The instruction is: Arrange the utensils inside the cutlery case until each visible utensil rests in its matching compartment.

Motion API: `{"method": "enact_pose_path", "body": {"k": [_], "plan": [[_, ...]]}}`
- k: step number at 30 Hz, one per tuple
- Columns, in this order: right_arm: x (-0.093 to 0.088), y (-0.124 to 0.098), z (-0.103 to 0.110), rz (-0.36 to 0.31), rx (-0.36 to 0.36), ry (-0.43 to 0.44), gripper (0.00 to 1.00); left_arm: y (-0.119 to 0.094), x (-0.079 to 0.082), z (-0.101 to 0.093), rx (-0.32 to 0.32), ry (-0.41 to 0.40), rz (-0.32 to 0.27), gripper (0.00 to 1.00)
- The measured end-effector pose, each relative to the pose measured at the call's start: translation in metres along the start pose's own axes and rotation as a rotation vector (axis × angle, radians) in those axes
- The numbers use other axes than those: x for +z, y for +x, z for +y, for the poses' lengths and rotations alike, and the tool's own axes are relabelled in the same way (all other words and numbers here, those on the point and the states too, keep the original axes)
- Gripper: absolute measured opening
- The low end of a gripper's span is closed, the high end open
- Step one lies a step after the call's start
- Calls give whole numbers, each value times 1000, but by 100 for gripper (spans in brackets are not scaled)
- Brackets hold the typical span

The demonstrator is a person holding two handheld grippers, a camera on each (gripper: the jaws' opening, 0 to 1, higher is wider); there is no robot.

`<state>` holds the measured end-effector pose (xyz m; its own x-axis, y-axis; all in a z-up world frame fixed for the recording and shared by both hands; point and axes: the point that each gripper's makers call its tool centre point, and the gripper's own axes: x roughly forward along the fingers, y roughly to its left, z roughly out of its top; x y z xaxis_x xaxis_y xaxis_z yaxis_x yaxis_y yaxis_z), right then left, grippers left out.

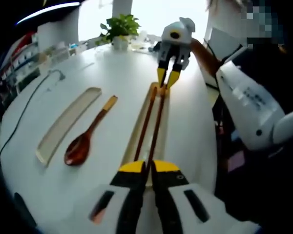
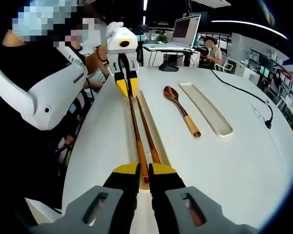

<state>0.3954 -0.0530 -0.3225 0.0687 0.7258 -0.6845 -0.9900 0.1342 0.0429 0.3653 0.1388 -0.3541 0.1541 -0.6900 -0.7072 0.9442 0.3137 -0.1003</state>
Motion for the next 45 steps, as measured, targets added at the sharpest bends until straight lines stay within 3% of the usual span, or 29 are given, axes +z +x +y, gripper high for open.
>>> {"method": "enact_pose_path", "body": {"k": [25,35,38,41,45], "plan": [[-2,3,1,-2,6,35,8,3,-3,0,8,24,0,7],[0,0,-1,-7,-6,24,10,3,-2,-2,-6,-21,-7,5],[0,-5,-4,-9,-24,25,12,3,-1,-4,-13,-16,-8,4],[0,-8,-10,-20,-56,29,21,4,0,-5,-21,-13,-7,4],[-2,-10,-13,-22,-69,43,21,5,1,-3,-11,0,-1,4]]}}
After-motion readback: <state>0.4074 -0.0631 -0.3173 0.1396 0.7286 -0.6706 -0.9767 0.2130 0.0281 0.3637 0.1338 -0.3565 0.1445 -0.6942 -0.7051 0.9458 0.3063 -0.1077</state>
